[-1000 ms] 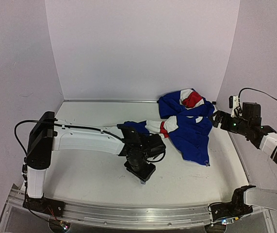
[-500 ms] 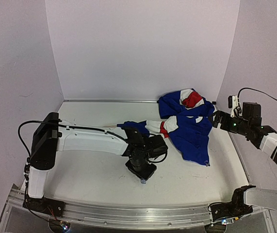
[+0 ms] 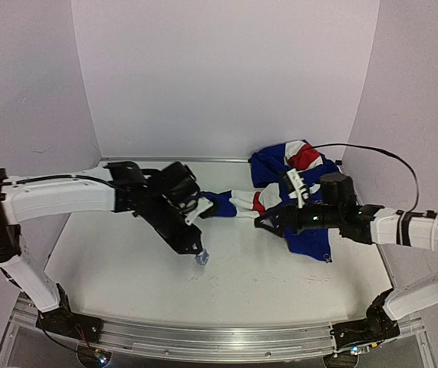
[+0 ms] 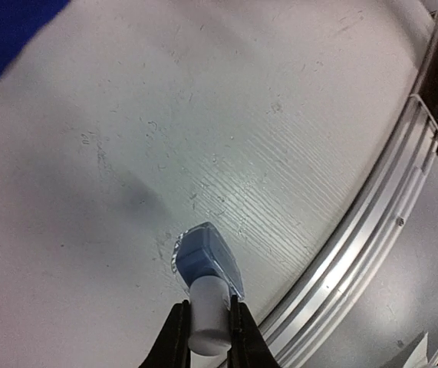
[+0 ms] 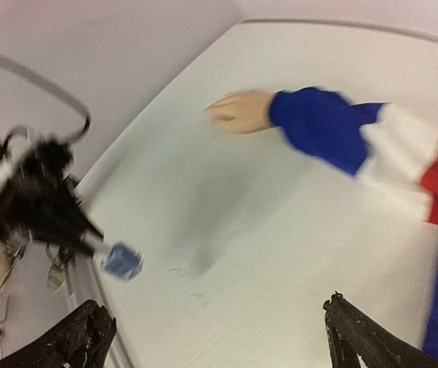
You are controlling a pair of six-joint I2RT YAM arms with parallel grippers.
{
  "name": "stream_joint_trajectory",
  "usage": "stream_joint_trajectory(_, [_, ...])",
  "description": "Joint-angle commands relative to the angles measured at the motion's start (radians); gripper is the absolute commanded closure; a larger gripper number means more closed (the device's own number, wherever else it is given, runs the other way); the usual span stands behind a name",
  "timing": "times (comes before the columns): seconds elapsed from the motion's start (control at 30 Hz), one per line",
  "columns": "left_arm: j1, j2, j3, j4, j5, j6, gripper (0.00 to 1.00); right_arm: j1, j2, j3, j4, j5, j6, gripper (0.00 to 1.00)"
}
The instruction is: Paint the nails
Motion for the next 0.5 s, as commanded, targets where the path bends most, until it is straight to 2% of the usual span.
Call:
stream_joint_trajectory(0.0, [0.031,-0.222,-0.082,0.077,0.155,0.265,1.00,0.182,0.154,0.072,0.347,-0.247,0.004,0.02])
stream_joint_trajectory(0.1, [0.035,-0.318,-0.107,0.077,0.133,0.323,1.00,0.256,0.268,0.143,0.459,-0.378,-0.005,0.03])
stream_joint_trajectory(0.13, [0.036,-0.344,-0.115,0.076,0.129,0.329,1.00,0.267,0.303,0.174,0.464,-0.413,-0.009,0.07])
stream_joint_trajectory(0.23, [0.037,-0.409,-0.122,0.079,0.156,0.350,1.00,0.289,0.390,0.247,0.479,-0.492,-0.010,0.30])
stream_joint_trajectory(0.47, [0.037,-0.454,-0.124,0.099,0.222,0.385,1.00,0.340,0.475,0.342,0.559,-0.592,-0.010,0.33])
